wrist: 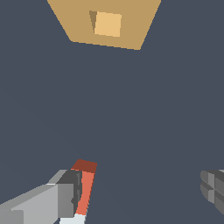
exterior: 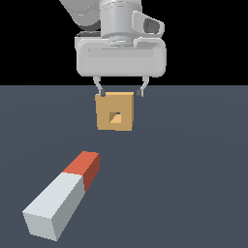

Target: Insert the peg into the horizontal hole in a box.

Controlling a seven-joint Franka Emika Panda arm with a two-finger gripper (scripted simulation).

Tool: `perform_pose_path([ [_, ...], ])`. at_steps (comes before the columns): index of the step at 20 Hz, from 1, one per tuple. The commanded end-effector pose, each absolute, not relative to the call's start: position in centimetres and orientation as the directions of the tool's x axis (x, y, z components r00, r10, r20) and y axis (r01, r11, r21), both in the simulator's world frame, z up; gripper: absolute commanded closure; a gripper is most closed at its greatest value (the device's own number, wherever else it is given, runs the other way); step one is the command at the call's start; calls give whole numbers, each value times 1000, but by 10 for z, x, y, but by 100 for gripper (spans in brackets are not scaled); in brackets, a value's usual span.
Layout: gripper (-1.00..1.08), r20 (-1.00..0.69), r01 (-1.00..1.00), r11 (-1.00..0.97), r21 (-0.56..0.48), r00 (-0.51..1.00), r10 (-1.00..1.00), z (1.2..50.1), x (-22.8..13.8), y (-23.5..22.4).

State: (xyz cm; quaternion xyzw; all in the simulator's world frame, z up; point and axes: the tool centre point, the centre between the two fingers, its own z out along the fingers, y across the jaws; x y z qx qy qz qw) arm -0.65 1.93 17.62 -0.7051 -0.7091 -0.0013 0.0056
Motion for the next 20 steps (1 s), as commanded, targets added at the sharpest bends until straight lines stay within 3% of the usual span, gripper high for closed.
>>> perform_pose_path([
  [1, -92, 10, 1000, 6, -6, -6, 1000, 176, -7, 19],
  [10, -92, 8, 1000, -23, -5, 23, 1000, 162, -19, -7],
  [20, -92, 2, 992, -123, -2, 123, 992, 112, -66, -96],
])
